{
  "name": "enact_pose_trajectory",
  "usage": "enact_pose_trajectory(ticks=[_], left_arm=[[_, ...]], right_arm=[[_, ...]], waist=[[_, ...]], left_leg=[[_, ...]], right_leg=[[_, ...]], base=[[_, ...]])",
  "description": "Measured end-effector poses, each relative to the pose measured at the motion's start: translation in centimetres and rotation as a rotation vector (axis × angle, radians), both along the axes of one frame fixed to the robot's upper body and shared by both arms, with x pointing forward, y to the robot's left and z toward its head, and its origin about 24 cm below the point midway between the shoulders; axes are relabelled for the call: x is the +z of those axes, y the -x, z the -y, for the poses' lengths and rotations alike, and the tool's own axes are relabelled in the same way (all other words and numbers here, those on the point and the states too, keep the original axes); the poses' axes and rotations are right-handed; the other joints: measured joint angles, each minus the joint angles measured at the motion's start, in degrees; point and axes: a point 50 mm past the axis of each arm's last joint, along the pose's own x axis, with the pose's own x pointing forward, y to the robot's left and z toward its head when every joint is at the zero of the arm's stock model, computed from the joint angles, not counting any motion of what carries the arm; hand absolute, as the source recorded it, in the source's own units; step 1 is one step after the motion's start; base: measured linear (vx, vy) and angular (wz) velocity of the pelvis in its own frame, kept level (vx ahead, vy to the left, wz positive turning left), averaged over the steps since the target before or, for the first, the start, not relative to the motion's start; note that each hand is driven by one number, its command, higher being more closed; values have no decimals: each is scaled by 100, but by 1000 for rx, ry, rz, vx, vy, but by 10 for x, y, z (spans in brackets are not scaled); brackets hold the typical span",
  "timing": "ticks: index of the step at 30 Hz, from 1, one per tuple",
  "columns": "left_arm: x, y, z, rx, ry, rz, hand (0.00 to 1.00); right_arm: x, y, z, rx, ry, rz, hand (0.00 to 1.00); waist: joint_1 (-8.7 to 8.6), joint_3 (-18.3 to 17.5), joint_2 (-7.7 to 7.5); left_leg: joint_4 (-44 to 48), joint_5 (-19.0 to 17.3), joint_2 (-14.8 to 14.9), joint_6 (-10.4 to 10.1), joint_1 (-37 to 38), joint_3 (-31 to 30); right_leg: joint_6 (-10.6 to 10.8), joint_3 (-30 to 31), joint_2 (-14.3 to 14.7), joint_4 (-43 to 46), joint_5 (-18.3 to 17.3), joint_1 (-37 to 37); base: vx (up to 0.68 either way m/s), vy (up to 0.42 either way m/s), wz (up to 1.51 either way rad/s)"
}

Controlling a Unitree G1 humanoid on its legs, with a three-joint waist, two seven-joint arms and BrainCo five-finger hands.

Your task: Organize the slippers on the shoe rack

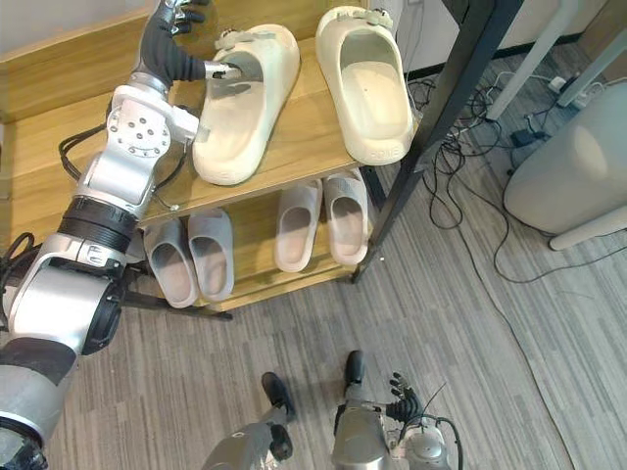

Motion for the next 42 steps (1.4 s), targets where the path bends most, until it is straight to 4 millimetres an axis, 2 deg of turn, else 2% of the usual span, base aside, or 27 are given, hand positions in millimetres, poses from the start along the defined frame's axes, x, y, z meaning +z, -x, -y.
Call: enact_pose_trajectory(ticks=[5,10,18,24,29,32,39,42], left_arm=[[-9,-2,20,-64,40,-28,0],[-15,-1,25,-86,53,-40,0],[-28,14,39,-194,115,-11,0],[-68,25,35,-265,231,-81,0],[-105,28,22,-284,390,-199,0],[-122,30,18,-282,430,-251,0],[-149,35,13,-272,468,-330,0],[-154,37,18,-288,486,-344,0]], right_arm=[[-1,1,0,4,1,-7,0],[-1,1,1,11,5,-9,0],[-4,6,2,40,22,-42,0],[-10,14,4,31,23,-93,0],[-11,16,5,30,26,-105,0],[-11,17,4,35,26,-107,0],[-11,13,-2,91,44,-108,0],[-11,12,-4,95,42,-107,0]], waist=[[-6,0,0],[-2,-3,5],[59,-54,60],[140,-281,85],[310,-390,93],[339,-413,78],[379,-495,-29],[380,-532,-86]], left_leg=[[0,27,-26,34,101,-132],[0,39,-66,52,151,-152],[-2,58,-78,76,324,-420],[-2,70,-85,76,361,-534],[-7,64,-71,67,431,-655],[-20,47,-66,34,433,-726],[-34,24,-63,1,433,-728],[-20,34,-52,17,435,-732]], right_leg=[[8,-154,-34,0,1,175],[38,-178,-77,3,15,239],[90,-455,-92,-33,-30,585],[91,-607,-84,-84,-32,706],[34,-774,-73,-92,-141,847],[37,-861,-65,-121,-148,918],[52,-891,-56,-154,-154,938],[81,-904,-45,-154,-140,944]], base=[[-8,31,14],[0,39,4],[4,20,16],[10,22,10],[-4,13,13],[-10,12,18],[0,3,1],[0,0,0]])
